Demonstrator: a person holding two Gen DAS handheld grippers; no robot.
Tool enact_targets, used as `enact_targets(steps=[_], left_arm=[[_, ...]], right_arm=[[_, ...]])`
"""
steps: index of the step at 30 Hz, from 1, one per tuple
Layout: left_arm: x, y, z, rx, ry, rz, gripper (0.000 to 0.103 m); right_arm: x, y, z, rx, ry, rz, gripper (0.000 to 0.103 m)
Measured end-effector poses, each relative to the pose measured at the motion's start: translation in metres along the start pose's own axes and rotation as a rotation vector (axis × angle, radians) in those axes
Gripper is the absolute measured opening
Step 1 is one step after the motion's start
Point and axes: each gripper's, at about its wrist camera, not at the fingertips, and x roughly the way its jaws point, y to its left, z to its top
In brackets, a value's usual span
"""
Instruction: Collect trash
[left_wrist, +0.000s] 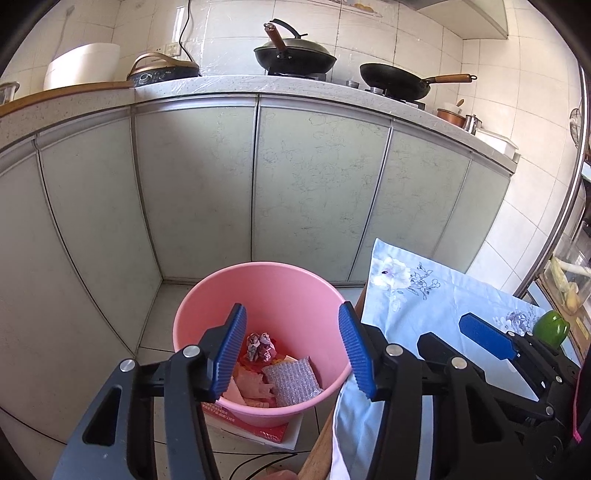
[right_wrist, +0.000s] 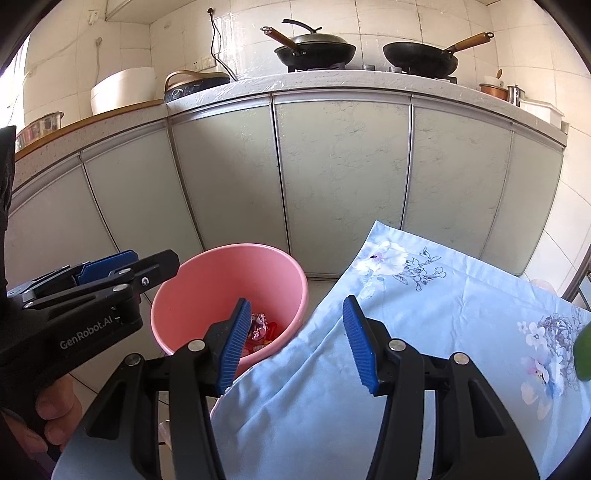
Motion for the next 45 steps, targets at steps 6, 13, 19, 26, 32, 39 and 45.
enact_targets(steps=[6,13,19,26,32,39,45], left_arm=[[-0.0017,-0.0015,-0.0008,0.003,-0.002,0.000,0.051],[-0.0019,-0.0018,-0.0011,0.004,-0.001,0.000,0.051],[-0.0027,-0.0022,-0.0014,0.004,0.000,0.000,0.051],[-0.0023,-0.0033,-0.0013,0.012,0.004,-0.004,0.051],[-0.0006,-0.0020,-0.0009,0.014,0.006,-0.006,0.051],[0.0022,-0.0017,-0.0016,0.019,0.011,-0.009,0.051],[0.0027,-0.0018,-0.0021,0.019,0.012,-0.012,0.051]], right_arm=[[-0.0015,-0.0022,-0.0005,0.005,-0.001,-0.001,0.053],[-0.0015,-0.0033,-0.0010,0.005,0.000,-0.002,0.053],[-0.0017,-0.0036,-0.0013,0.006,0.000,-0.002,0.053],[-0.0012,-0.0034,-0.0019,0.006,0.004,-0.004,0.053],[-0.0004,-0.0030,-0.0016,0.006,0.004,-0.005,0.053],[0.0006,-0.0026,-0.0018,0.006,0.007,-0.007,0.053],[0.0011,-0.0026,-0.0024,0.006,0.008,-0.008,0.053]])
